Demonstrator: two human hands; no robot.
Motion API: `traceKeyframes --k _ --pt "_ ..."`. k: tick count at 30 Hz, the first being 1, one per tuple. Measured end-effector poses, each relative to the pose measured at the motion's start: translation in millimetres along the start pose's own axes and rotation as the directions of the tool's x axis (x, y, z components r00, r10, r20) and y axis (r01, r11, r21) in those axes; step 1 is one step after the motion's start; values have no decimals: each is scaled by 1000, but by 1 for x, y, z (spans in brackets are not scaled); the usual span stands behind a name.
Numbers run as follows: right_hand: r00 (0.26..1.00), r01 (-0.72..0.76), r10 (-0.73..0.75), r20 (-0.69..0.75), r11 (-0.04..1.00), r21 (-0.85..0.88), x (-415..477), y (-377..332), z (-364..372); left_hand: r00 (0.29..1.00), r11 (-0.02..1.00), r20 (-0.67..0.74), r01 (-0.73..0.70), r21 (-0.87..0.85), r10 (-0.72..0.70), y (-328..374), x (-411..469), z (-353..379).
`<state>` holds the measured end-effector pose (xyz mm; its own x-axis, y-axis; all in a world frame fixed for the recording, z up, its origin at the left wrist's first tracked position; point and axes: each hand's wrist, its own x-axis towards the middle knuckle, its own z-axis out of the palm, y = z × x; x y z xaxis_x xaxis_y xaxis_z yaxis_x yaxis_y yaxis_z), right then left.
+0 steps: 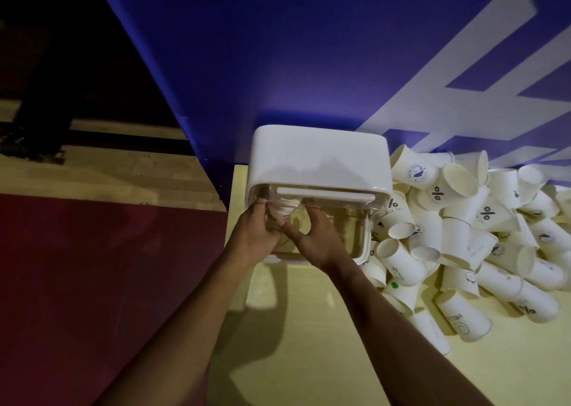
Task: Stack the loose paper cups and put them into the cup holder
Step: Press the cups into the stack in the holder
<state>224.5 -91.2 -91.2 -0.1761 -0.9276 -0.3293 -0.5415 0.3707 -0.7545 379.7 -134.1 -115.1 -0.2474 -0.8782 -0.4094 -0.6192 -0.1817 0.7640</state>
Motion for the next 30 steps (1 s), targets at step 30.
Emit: traceKeyframes --k 30 --pt "975 -67 85 -207 993 96 -105 68 -71 992 992 -47 -122 -29 120 42 -94 55"
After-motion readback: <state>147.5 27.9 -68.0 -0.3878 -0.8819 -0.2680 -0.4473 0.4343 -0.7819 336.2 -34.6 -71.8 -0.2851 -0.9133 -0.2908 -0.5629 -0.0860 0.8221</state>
